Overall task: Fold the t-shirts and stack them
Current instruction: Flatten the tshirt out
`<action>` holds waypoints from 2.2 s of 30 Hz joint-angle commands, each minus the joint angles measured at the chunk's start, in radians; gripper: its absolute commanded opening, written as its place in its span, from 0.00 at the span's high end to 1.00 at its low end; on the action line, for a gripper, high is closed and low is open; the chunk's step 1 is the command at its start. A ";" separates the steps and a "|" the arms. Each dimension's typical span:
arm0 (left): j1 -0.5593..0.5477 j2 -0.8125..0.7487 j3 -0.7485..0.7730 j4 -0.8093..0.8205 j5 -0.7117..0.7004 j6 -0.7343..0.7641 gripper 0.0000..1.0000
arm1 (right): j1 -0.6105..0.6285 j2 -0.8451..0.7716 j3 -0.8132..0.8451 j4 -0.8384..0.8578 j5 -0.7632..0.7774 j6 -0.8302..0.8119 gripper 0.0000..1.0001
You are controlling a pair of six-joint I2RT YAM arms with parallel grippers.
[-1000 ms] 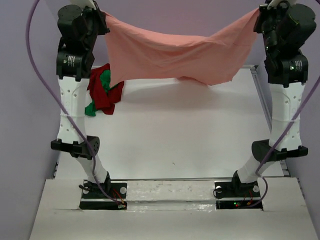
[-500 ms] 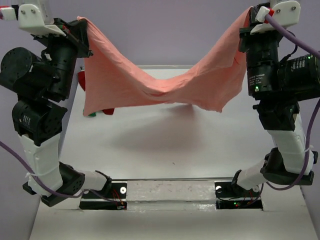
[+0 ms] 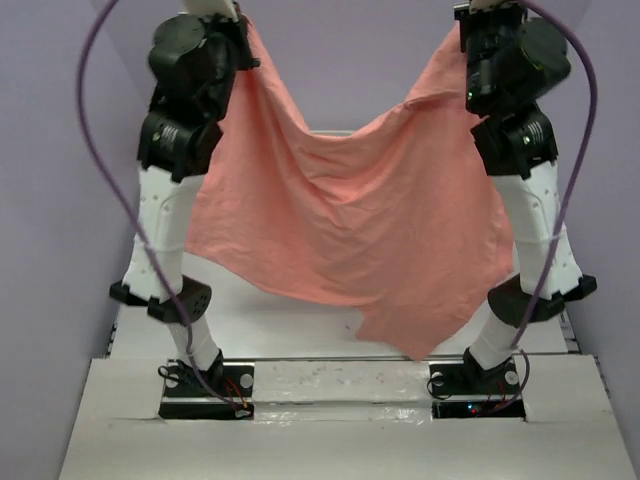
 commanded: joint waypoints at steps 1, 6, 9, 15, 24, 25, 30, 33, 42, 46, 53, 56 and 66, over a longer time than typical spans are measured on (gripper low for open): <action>0.149 0.191 0.045 0.037 0.159 -0.055 1.00 | -0.216 0.122 0.106 -0.218 -0.278 0.299 1.00; 0.243 0.251 0.048 0.092 0.181 -0.046 1.00 | -0.308 0.170 0.157 -0.209 -0.330 0.296 1.00; 0.258 0.252 0.043 0.088 0.182 -0.046 1.00 | -0.308 0.170 0.172 -0.208 -0.327 0.274 1.00; 0.258 0.179 -0.009 0.094 0.184 -0.046 1.00 | -0.308 0.115 0.118 -0.208 -0.329 0.283 1.00; 0.225 -0.040 -0.139 0.072 0.138 -0.046 1.00 | -0.262 -0.061 -0.010 -0.217 -0.300 0.284 1.00; 0.213 -0.060 -0.148 0.071 0.127 -0.046 1.00 | -0.236 -0.080 -0.021 -0.211 -0.275 0.265 1.00; 0.093 -0.163 -0.173 0.028 0.017 0.003 1.00 | -0.003 -0.156 -0.064 -0.151 -0.029 0.084 1.00; 0.018 -0.220 -0.173 0.003 -0.046 0.008 1.00 | 0.150 -0.193 -0.066 -0.058 0.108 -0.086 1.00; -0.165 -0.320 -0.173 -0.024 -0.228 0.026 1.00 | 0.658 -0.166 -0.135 0.719 0.406 -0.910 1.00; -0.243 -0.331 -0.159 -0.021 -0.305 0.057 1.00 | 0.688 -0.109 -0.113 0.742 0.397 -0.942 1.00; -0.274 -0.303 -0.271 0.049 -0.393 0.114 1.00 | 0.556 -0.042 -0.029 0.578 0.342 -0.751 1.00; -0.242 -0.225 -0.349 0.051 -0.404 0.085 1.00 | 0.346 -0.049 -0.072 0.206 0.258 -0.335 1.00; -0.058 -0.148 -0.990 0.292 -0.219 -0.233 1.00 | 0.010 -0.177 -0.711 -0.006 0.155 0.188 1.00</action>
